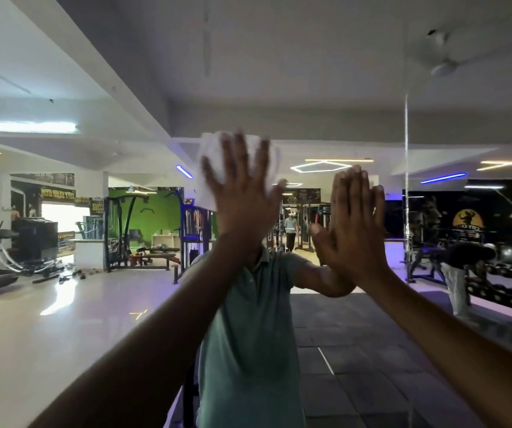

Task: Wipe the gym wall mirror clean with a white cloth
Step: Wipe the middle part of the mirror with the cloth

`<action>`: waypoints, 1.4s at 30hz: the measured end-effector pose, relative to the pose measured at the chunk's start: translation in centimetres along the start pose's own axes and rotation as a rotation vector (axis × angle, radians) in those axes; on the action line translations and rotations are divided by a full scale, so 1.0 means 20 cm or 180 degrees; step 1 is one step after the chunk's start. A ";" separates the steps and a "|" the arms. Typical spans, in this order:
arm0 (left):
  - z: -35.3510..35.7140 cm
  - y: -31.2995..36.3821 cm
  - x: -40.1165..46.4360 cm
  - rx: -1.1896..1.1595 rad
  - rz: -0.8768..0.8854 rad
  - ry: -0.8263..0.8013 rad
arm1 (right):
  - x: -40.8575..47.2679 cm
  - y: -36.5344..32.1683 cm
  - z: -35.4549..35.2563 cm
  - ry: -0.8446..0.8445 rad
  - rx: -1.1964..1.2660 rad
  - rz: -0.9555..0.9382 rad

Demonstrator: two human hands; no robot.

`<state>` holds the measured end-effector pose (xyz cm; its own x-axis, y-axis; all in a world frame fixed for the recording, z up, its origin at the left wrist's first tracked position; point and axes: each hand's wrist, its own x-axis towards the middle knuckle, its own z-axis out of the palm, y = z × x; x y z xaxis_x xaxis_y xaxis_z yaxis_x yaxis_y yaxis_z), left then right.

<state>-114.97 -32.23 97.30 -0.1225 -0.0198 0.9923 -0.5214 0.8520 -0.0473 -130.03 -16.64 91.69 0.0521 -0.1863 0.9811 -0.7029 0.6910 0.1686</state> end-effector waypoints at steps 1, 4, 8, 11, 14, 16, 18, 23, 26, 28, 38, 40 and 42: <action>0.01 0.03 0.02 -0.0007 0.0390 -0.0072 | 0.00 0.01 0.00 -0.0001 0.0021 -0.0049; 0.00 -0.15 0.11 0.0055 0.0971 -0.0045 | 0.00 0.11 -0.02 0.0050 -0.0072 -0.0126; -0.04 -0.32 0.12 0.0038 0.0193 0.0123 | 0.00 0.26 -0.02 0.0160 -0.0081 0.0214; 0.03 -0.04 0.07 -0.0022 0.0008 0.0269 | -0.01 0.26 -0.01 0.0167 0.0028 0.0181; 0.08 0.22 0.05 -0.0030 0.0851 -0.0030 | -0.01 0.26 0.00 0.0134 -0.0002 0.0177; 0.09 0.19 0.11 0.0074 0.1418 -0.0078 | -0.01 0.29 -0.01 0.0111 0.0026 0.0114; 0.05 0.05 0.18 0.0151 0.1361 0.0087 | -0.02 0.31 -0.01 0.0088 0.0068 0.0001; -0.04 -0.12 0.15 0.0010 -0.0234 0.0253 | -0.03 0.29 0.00 0.0128 0.0205 0.0111; 0.02 0.19 0.15 -0.0043 -0.0576 0.0407 | -0.03 0.28 0.00 0.0043 0.0237 0.0105; 0.08 0.39 0.16 -0.0009 0.0091 0.0234 | -0.03 0.29 0.00 0.0040 0.0215 0.0115; -0.02 0.01 0.35 0.0141 -0.0477 0.0418 | 0.27 0.38 -0.02 0.0134 0.0366 -0.0072; 0.01 0.17 0.34 0.0049 -0.0909 0.0508 | 0.27 0.38 0.00 0.0078 0.0297 -0.0091; 0.05 0.35 0.36 -0.0006 -0.0691 0.0505 | 0.27 0.38 0.01 0.0100 0.0264 -0.0076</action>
<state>-120.34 -26.89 103.91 0.1260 -0.1199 0.9848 -0.5196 0.8377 0.1685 -135.19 -12.57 98.15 0.0908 -0.1793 0.9796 -0.7574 0.6262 0.1848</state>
